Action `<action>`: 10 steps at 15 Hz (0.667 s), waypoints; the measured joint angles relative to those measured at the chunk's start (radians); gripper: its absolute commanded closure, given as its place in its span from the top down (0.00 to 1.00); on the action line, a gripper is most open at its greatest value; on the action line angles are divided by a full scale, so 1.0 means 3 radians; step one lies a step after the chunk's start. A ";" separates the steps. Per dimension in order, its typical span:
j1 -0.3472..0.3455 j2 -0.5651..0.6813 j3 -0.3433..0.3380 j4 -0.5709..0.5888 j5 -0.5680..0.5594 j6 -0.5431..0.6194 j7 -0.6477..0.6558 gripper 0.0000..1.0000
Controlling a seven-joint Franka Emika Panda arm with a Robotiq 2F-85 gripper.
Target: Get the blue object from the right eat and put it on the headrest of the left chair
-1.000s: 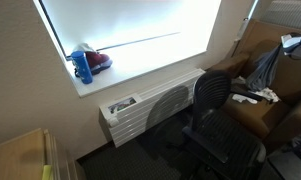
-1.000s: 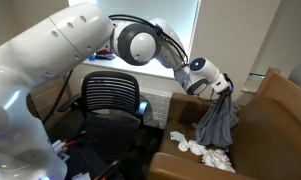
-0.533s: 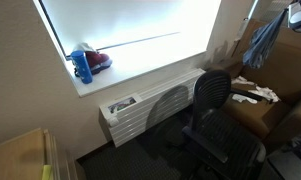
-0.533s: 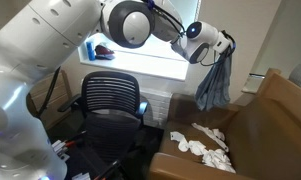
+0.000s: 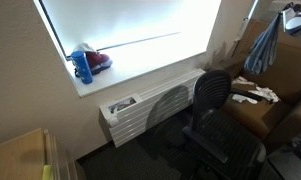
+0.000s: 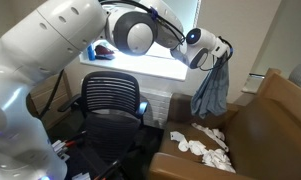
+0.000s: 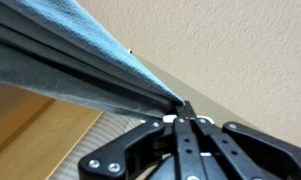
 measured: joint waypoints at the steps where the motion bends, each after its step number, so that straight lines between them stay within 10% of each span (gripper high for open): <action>1: -0.0059 0.0138 0.0153 0.0145 -0.0275 -0.0007 -0.0007 0.00; 10: -0.0833 0.1422 0.2368 0.0503 -0.3084 0.0002 -0.0299 0.00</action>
